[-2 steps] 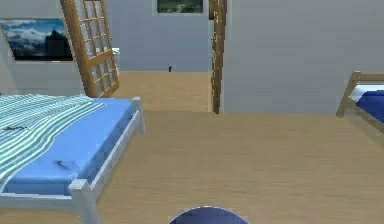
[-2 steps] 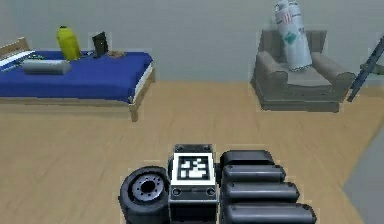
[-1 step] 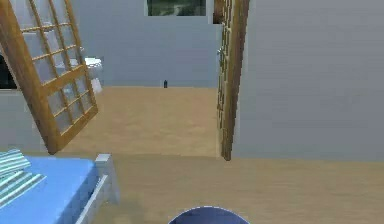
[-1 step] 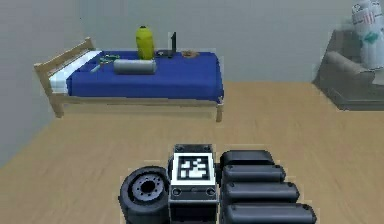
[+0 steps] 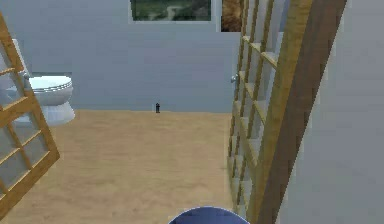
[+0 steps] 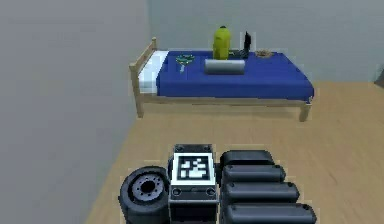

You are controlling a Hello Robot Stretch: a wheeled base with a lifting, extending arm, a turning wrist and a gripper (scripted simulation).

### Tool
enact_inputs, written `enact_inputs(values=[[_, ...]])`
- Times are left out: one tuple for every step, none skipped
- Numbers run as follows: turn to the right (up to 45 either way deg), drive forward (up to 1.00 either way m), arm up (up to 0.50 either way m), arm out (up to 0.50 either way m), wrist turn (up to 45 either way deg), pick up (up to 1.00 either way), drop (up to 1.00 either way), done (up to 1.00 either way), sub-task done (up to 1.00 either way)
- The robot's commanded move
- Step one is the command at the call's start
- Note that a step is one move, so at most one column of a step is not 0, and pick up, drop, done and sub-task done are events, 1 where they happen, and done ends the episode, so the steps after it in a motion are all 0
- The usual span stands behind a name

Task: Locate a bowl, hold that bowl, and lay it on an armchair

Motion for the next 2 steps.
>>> enact_inputs(values=[[-15.0,0.0,0.0,0.0,0.0,0.0,0.0,0.0,0.0],[0.0,0.2,0.0,0.0,0.0,0.0,0.0,0.0,0.0]])
